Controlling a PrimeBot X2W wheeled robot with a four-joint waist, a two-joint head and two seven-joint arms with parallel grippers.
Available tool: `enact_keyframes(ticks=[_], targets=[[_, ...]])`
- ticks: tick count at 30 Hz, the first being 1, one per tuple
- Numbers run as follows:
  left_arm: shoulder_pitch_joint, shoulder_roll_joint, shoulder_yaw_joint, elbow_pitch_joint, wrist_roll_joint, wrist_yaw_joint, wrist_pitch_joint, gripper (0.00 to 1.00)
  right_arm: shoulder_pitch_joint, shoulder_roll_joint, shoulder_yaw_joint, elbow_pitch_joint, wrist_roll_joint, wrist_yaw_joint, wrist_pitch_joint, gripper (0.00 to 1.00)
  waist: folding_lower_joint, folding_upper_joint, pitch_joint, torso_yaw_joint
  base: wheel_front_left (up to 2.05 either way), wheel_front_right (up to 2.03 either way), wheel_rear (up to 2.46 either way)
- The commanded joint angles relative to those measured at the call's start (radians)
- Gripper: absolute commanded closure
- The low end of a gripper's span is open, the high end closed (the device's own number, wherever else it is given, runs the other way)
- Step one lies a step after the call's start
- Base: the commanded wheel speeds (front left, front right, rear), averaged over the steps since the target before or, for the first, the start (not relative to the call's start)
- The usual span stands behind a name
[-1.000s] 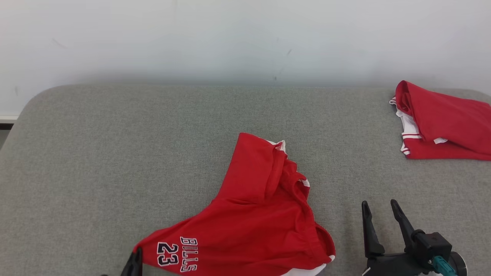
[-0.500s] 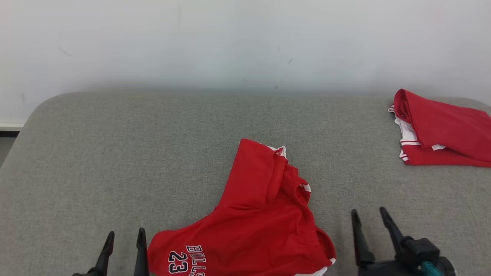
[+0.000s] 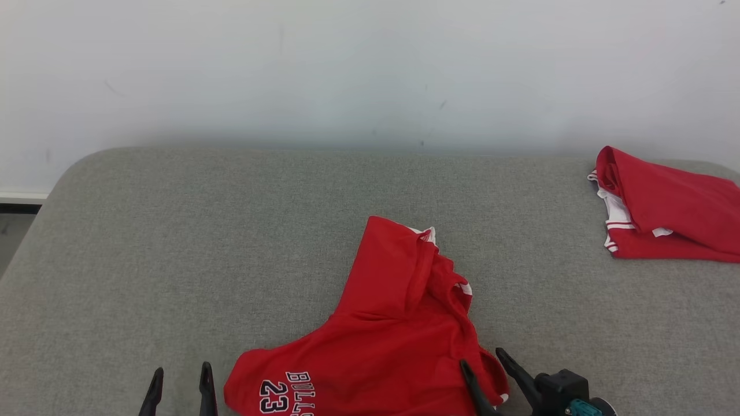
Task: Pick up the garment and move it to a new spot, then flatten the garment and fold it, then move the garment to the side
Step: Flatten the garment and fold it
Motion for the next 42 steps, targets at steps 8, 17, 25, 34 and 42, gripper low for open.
enact_keyframes(ticks=[8,17,25,34,42], targets=[[0.011,-0.049,0.049,0.037,0.057,-0.055,-0.002,0.00,-0.067,-0.075,0.152,0.042,0.165,-0.003,0.128,0.76,0.0000,0.0000,-0.008,0.024,0.00,0.00,0.00],[-0.001,-0.070,0.071,0.054,0.077,-0.084,-0.002,0.00,-0.181,-0.120,0.160,0.094,0.264,-0.003,0.117,1.00,0.0000,0.0000,0.002,0.044,0.00,0.00,0.00],[-0.029,-0.074,0.061,0.070,0.085,-0.094,-0.002,0.00,-0.328,-0.142,0.057,0.254,0.327,-0.003,0.074,1.00,0.0000,0.0000,0.020,0.073,0.00,0.00,0.00],[-0.043,-0.074,0.027,0.081,0.055,-0.084,-0.002,0.00,-0.422,-0.138,0.081,0.410,0.320,-0.003,0.066,0.00,0.0000,0.0000,0.029,0.080,0.00,0.00,0.00],[-0.030,-0.074,0.035,0.090,0.062,-0.092,-0.002,0.00,-0.352,-0.152,0.163,0.400,0.339,-0.003,0.014,0.00,0.0000,0.0000,-0.002,0.034,0.00,0.00,0.00]])
